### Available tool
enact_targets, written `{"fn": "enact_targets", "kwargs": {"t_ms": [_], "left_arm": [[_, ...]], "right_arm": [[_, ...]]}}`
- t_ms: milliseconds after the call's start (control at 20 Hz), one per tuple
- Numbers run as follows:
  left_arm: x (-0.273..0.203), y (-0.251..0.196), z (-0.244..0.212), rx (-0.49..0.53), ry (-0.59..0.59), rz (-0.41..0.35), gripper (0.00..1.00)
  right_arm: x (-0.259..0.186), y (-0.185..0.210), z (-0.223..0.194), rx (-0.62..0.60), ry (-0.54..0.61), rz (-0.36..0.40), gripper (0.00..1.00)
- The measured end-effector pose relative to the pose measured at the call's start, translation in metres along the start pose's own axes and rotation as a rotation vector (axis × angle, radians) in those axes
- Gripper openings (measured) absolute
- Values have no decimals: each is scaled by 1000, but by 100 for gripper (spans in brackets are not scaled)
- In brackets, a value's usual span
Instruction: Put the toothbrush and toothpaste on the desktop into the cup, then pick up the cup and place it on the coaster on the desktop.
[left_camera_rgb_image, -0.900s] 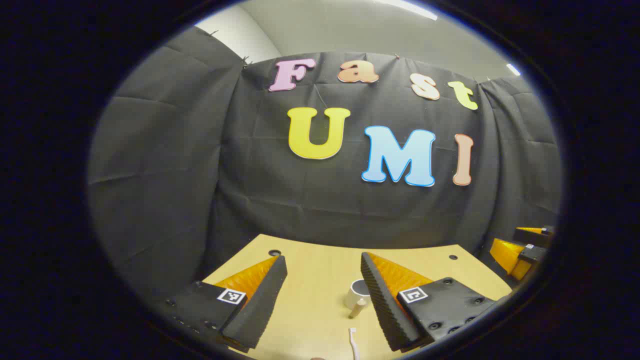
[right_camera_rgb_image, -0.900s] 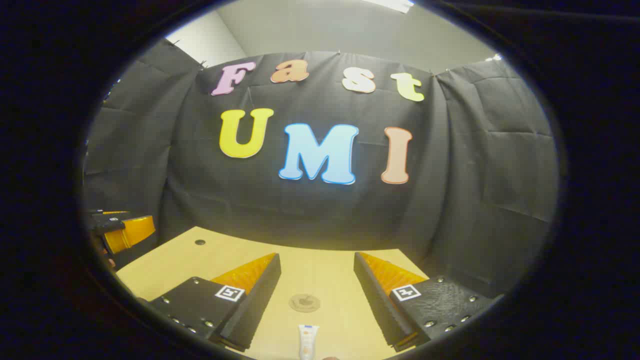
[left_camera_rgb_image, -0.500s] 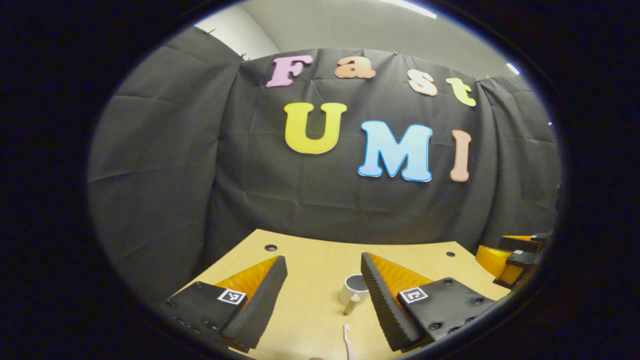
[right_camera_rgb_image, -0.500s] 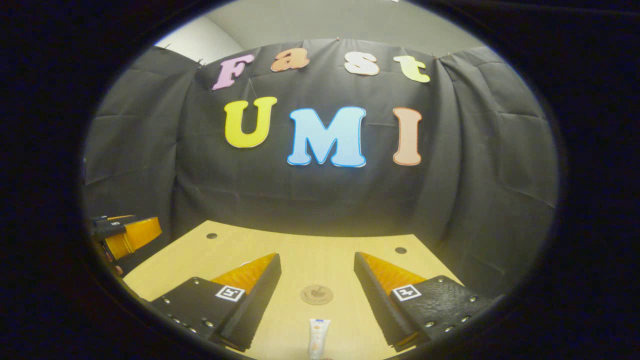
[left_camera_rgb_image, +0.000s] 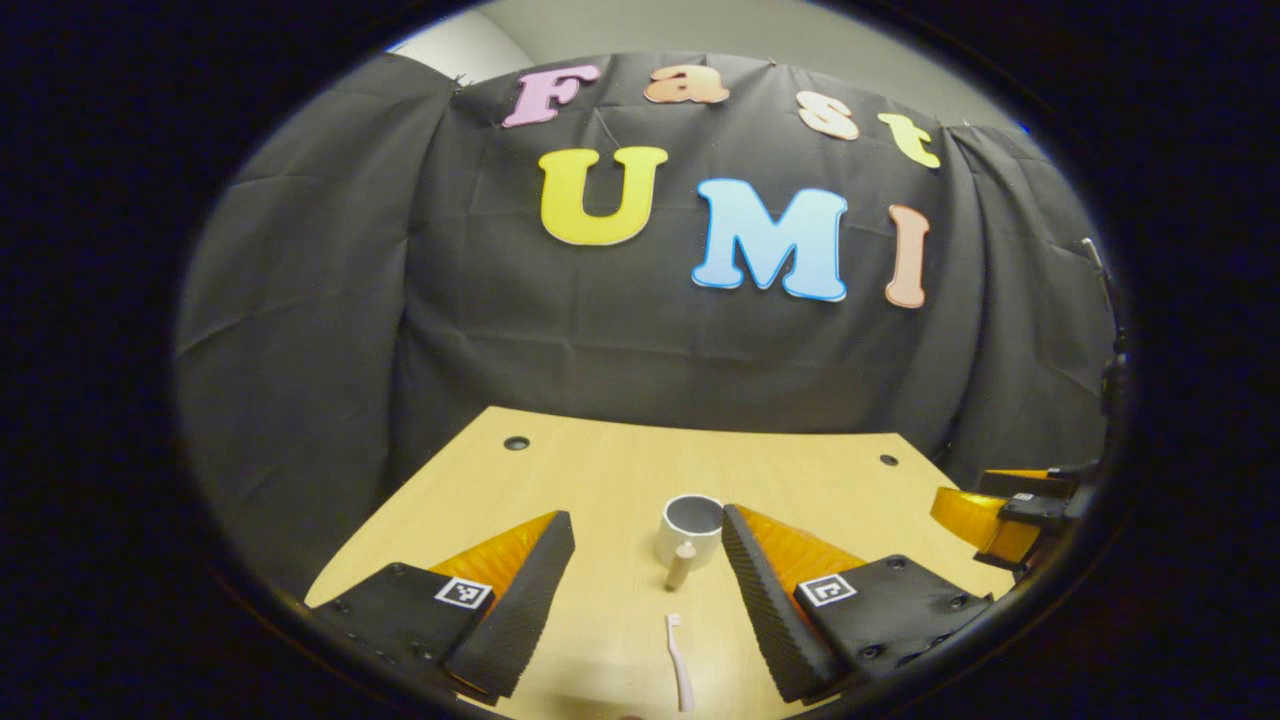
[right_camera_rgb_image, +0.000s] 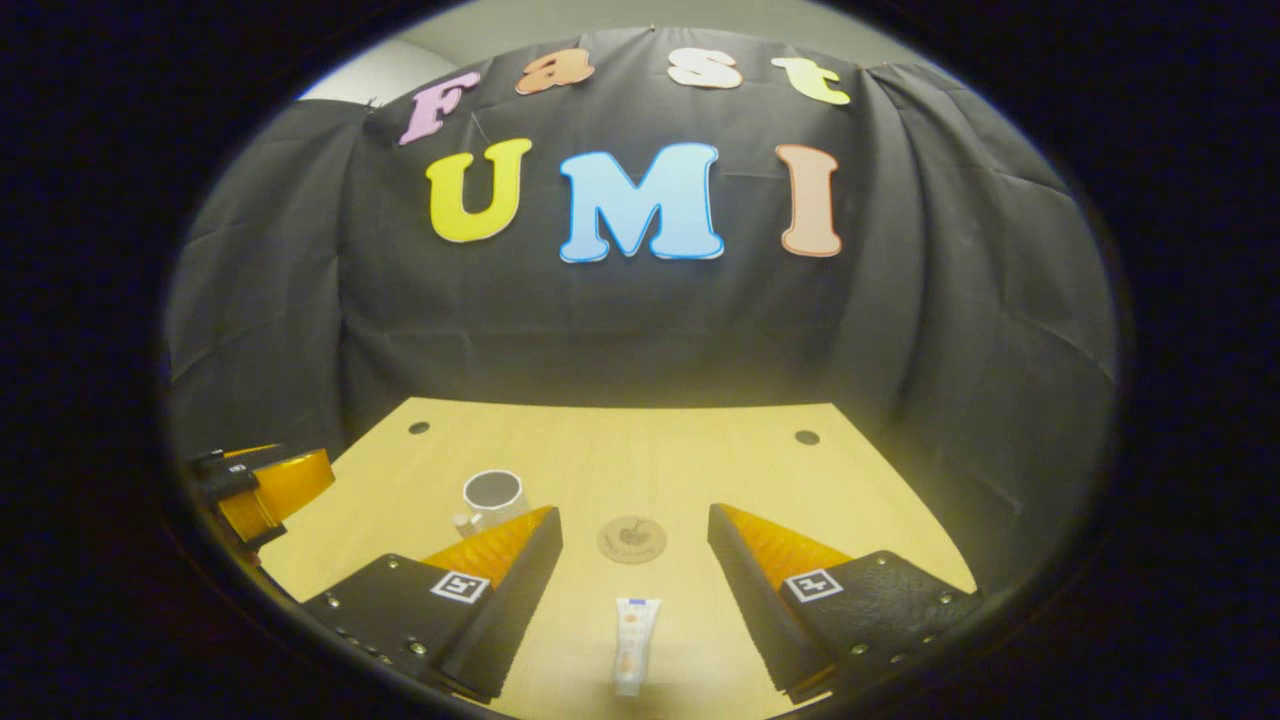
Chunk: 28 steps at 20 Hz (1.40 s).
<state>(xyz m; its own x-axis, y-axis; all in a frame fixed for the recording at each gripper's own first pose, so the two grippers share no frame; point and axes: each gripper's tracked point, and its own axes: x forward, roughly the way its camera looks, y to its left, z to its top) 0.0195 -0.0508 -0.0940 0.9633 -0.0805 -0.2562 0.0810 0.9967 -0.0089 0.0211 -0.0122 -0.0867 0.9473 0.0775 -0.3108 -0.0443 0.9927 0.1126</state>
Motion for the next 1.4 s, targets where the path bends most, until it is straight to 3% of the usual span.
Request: {"fn": "enact_targets", "kwargs": {"t_ms": [100,150,500,550,600,750,900,1000,1050,1100,1200,1400], "left_arm": [[8,0,-22,-8,62,-9,95],[11,-1,-31,-11,87,-11,99],[38,-12,-102,-36,268,-43,96],[39,-14,-113,-45,293,-55,100],[42,-17,-123,-48,320,-62,96],[48,-22,-155,-39,399,-67,99],[50,-22,-187,-36,480,-64,96],[52,-25,-203,-48,532,-68,100],[52,-25,-210,-56,556,-66,96],[53,-25,-217,-63,577,-62,100],[54,-23,-232,-70,618,-48,97],[58,-20,-252,-89,677,-33,100]], "right_arm": [[4,2,-17,2,62,3,92],[6,2,-23,7,87,5,92],[19,-1,-72,34,267,-5,92],[20,0,-81,41,295,-5,92],[20,-1,-95,49,320,-7,92],[23,-6,-124,69,405,-14,92],[26,-6,-155,84,498,-17,93],[28,-7,-167,91,529,-21,93],[28,-8,-170,88,542,-24,93],[29,-9,-176,80,556,-26,94],[33,-7,-186,67,583,-26,94],[39,-3,-205,47,626,-27,93]]}}
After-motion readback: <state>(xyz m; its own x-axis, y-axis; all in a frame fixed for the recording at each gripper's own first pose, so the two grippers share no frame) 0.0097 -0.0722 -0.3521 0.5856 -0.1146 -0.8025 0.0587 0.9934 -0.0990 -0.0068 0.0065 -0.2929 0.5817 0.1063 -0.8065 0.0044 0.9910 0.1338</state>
